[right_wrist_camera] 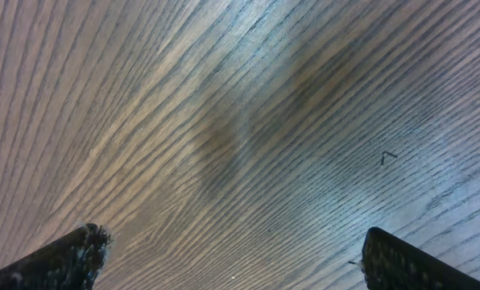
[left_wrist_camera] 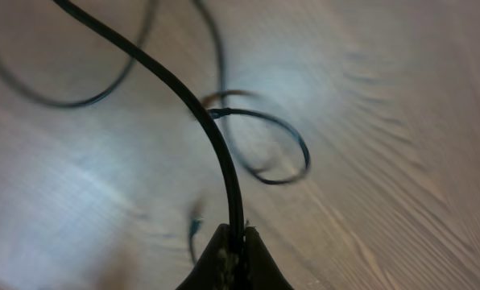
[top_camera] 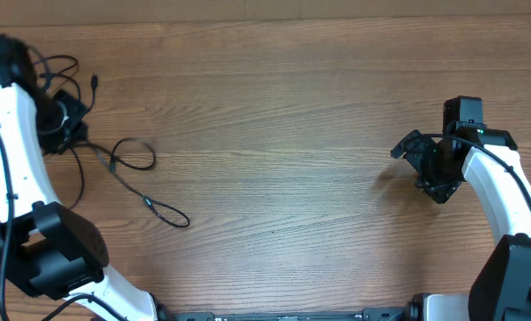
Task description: Untangle cables
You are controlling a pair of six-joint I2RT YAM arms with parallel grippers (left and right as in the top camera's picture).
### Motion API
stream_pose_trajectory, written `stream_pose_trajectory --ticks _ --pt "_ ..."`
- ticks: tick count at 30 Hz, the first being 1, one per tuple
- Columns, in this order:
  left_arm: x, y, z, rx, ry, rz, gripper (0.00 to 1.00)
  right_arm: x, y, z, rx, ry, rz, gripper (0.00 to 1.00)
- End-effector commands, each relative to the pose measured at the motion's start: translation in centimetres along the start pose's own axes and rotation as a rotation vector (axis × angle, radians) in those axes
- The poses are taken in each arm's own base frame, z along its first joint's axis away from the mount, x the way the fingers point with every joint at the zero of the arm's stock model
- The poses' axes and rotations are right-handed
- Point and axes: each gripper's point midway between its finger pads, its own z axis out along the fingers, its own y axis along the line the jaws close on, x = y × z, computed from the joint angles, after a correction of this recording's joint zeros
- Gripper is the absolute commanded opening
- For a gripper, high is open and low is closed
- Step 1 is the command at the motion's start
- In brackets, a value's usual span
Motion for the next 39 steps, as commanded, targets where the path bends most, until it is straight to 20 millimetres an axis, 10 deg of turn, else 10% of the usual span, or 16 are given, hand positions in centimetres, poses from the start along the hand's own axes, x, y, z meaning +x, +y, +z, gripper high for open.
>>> stream_pose_trajectory --ticks 1,20,35,39 --pt "0.0 -3.2 -1.1 0.071 -0.047 0.130 0.04 -0.2 -0.4 0.1 0.013 -0.007 0.003 1.00" --pt "1.8 -13.0 2.3 -0.031 -0.329 0.610 0.04 -0.2 -0.4 0.1 0.013 -0.008 0.003 1.00" --pt "4.8 -11.9 14.2 -0.159 -0.054 0.798 0.04 -0.2 -0.4 0.1 0.013 -0.007 0.003 1.00" --pt "5.1 -11.5 14.9 -0.169 -0.030 0.770 0.32 -0.2 -0.4 0.1 0.013 -0.007 0.003 1.00"
